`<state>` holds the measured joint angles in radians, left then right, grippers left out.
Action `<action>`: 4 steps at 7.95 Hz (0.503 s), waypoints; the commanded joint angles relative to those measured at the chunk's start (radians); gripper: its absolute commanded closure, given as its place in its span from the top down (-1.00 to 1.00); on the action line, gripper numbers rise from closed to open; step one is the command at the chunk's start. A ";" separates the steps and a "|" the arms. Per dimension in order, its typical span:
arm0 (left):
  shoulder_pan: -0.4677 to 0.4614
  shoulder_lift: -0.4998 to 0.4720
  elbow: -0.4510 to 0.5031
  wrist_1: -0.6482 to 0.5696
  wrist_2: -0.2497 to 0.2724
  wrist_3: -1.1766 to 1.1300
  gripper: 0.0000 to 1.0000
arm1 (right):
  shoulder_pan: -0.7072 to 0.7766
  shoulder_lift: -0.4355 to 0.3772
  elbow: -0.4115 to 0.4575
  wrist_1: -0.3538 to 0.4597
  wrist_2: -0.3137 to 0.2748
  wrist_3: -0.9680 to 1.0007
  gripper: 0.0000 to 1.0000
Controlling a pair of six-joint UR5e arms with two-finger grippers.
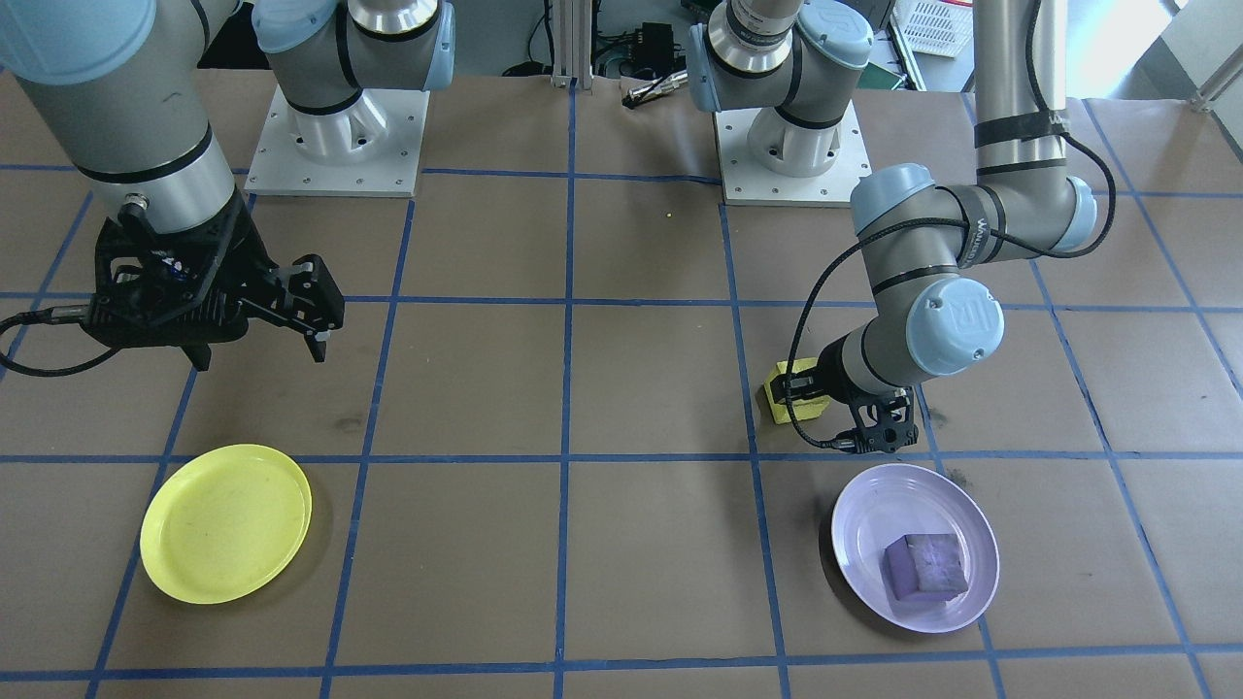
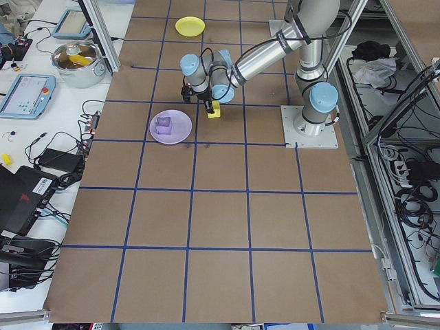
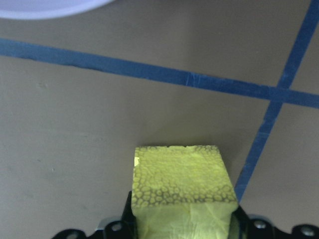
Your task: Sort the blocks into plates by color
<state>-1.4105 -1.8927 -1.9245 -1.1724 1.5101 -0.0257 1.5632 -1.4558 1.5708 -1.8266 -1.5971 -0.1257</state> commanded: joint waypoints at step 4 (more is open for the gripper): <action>-0.295 0.041 0.086 -0.029 -0.070 -0.205 -1.00 | 0.000 0.000 0.002 0.000 -0.014 0.000 1.00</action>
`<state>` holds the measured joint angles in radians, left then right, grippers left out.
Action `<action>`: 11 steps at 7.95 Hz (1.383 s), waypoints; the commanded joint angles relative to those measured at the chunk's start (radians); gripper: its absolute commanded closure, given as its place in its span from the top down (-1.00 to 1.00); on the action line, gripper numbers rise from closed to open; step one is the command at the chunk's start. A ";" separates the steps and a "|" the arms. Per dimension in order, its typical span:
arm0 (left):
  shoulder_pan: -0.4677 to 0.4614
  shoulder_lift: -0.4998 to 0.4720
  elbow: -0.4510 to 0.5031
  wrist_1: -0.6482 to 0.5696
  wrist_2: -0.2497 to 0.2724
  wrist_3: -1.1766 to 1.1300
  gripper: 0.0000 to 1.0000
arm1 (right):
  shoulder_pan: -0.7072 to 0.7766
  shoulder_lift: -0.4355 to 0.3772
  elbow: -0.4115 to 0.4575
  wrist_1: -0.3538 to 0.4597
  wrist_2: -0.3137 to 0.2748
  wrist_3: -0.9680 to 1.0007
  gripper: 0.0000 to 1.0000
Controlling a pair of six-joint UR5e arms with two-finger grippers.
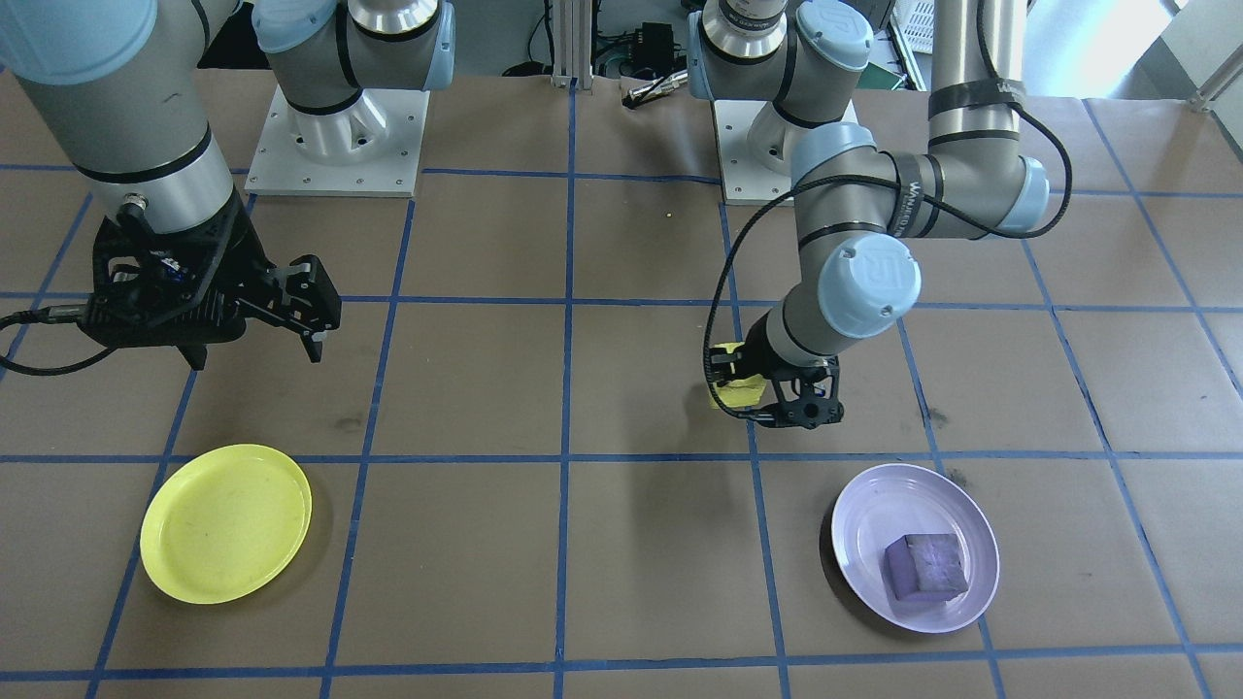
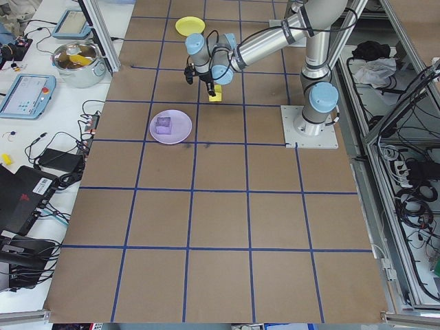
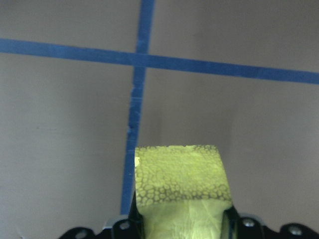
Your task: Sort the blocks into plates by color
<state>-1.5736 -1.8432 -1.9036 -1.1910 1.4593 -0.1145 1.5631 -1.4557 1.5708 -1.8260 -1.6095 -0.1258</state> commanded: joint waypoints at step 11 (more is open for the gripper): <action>-0.460 -0.155 0.156 0.028 -0.103 -0.234 -0.80 | 0.000 0.000 0.000 0.002 -0.003 -0.030 1.00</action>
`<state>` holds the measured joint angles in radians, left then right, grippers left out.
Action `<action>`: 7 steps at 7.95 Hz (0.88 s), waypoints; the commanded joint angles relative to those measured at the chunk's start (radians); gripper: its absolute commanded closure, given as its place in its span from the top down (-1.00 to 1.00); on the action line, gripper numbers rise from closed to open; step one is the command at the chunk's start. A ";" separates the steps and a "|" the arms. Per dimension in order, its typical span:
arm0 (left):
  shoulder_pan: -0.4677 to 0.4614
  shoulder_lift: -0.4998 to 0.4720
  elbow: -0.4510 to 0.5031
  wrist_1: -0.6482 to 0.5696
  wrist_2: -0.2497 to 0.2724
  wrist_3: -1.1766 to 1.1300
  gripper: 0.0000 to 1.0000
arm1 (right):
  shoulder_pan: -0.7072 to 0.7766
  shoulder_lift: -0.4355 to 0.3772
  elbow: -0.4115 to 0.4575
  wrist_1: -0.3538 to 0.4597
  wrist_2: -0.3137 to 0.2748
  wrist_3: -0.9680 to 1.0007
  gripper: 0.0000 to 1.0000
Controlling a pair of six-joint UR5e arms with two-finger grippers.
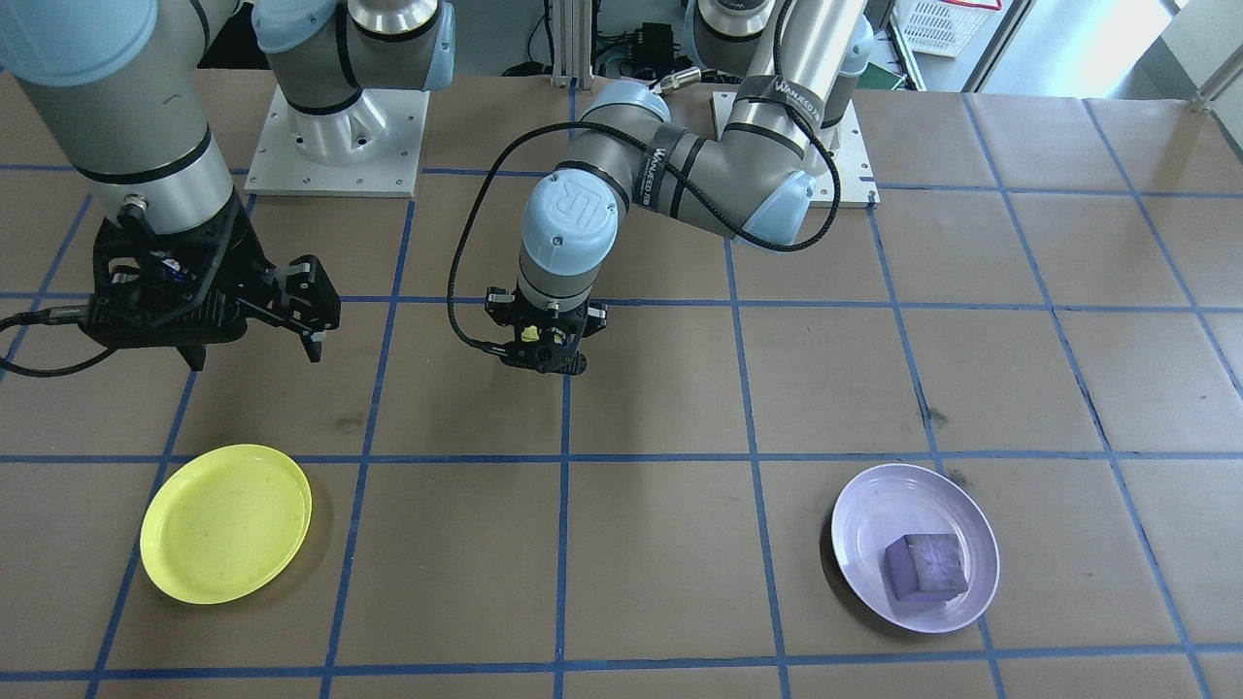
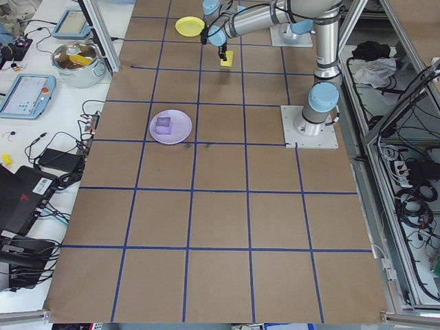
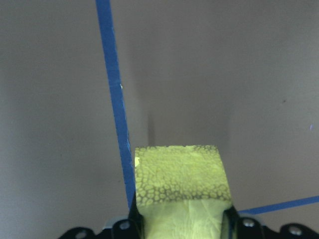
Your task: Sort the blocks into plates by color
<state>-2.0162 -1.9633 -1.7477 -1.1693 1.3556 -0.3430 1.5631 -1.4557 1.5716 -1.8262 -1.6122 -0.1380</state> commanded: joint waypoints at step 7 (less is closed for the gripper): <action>-0.012 -0.025 0.007 0.025 -0.007 -0.057 1.00 | 0.000 0.000 -0.001 -0.004 0.000 -0.069 1.00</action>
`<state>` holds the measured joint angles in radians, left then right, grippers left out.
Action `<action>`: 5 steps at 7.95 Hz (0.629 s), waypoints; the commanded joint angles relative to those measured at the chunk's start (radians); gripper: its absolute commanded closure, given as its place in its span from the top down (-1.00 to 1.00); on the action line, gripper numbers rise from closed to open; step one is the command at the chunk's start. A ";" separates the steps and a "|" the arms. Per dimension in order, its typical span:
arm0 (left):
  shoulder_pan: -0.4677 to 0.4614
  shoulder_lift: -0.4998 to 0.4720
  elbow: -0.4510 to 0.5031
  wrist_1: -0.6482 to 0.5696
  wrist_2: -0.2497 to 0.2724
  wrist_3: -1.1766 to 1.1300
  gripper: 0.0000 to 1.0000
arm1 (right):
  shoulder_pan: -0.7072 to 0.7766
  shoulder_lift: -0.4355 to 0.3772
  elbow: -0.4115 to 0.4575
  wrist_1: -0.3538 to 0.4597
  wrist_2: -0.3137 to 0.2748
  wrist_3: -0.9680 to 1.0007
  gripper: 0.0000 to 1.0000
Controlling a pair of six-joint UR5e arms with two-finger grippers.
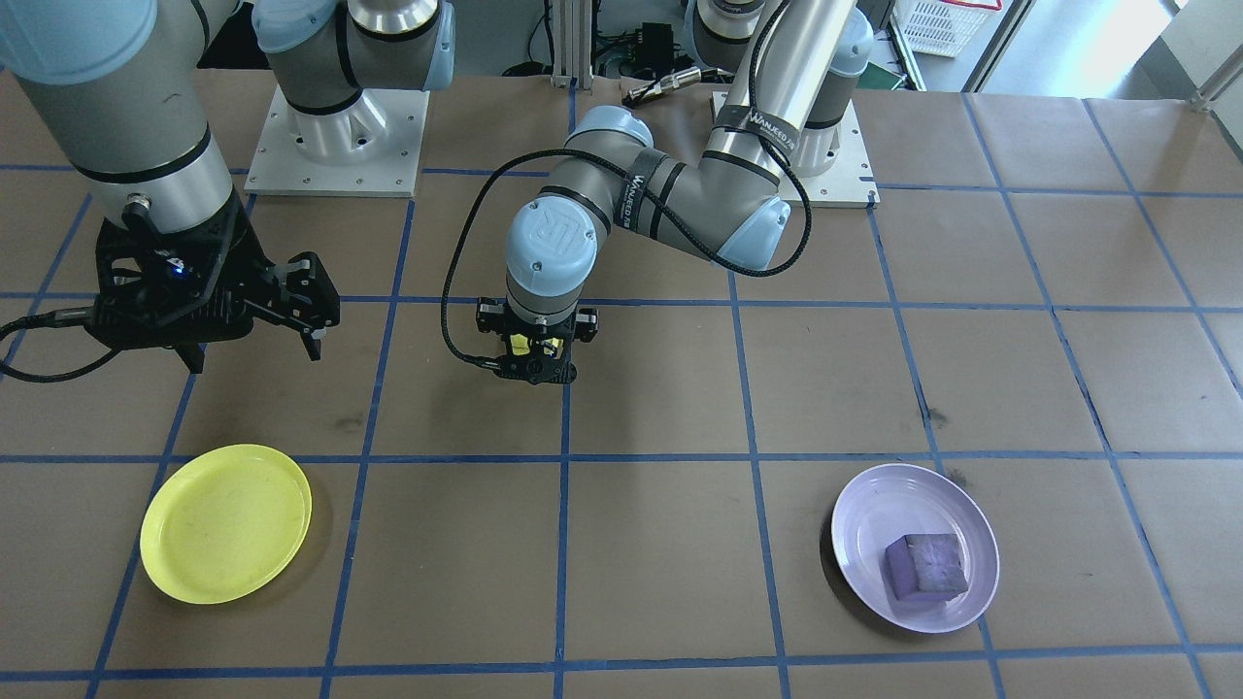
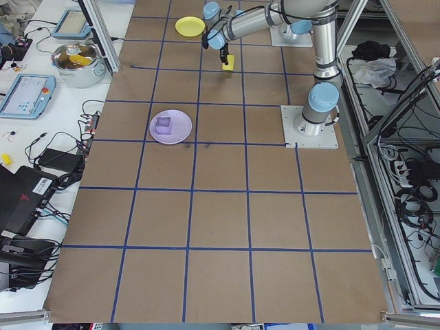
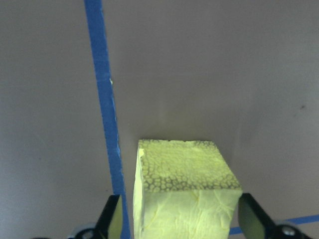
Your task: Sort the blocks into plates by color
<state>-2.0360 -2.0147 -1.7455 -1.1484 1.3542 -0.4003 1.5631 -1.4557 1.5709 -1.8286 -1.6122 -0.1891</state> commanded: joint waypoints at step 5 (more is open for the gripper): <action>0.165 0.163 0.081 -0.066 0.020 0.158 1.00 | 0.000 -0.008 0.001 0.005 0.003 -0.001 1.00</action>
<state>-1.9751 -1.9139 -1.6789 -1.1772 1.3564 -0.3739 1.5631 -1.4592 1.5709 -1.8271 -1.6126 -0.2045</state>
